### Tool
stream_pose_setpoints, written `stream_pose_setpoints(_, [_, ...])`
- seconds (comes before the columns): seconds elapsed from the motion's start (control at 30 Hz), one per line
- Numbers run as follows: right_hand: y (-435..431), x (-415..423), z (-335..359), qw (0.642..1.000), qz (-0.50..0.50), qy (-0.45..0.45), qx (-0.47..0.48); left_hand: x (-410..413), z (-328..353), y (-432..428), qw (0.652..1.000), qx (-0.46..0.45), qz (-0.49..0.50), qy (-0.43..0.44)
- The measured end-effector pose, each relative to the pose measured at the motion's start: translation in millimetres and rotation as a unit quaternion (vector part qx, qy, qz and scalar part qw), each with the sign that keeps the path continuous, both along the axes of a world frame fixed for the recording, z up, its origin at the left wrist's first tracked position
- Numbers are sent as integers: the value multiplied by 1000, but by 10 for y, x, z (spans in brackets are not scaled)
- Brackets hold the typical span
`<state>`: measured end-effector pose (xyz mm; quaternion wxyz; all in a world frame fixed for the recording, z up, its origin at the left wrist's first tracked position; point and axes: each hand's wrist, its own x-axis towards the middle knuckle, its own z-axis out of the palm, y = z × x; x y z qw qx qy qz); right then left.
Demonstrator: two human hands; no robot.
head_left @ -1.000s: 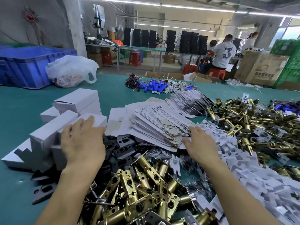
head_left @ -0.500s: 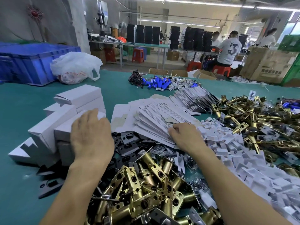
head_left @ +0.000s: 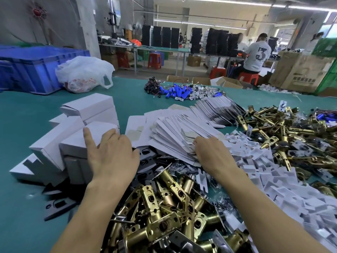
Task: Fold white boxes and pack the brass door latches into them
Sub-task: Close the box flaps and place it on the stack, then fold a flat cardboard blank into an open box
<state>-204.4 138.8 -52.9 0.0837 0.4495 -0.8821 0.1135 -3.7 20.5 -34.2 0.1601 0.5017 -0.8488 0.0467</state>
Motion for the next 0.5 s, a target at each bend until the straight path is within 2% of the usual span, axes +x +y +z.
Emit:
stream_pose_setpoints(0.1, [50,-20,-19,1000,19,9,-4,-75,21,97,997,-19,-50,46])
stream_pose_setpoints(0.23, [67,-6,-33,998,42,-15,-34,-156,49,261,977,34,-127,170])
stream_pose_setpoints(0.5, [74,-34,-12,997,42,-28,-60,-191,-14,309,959,118,-144,213])
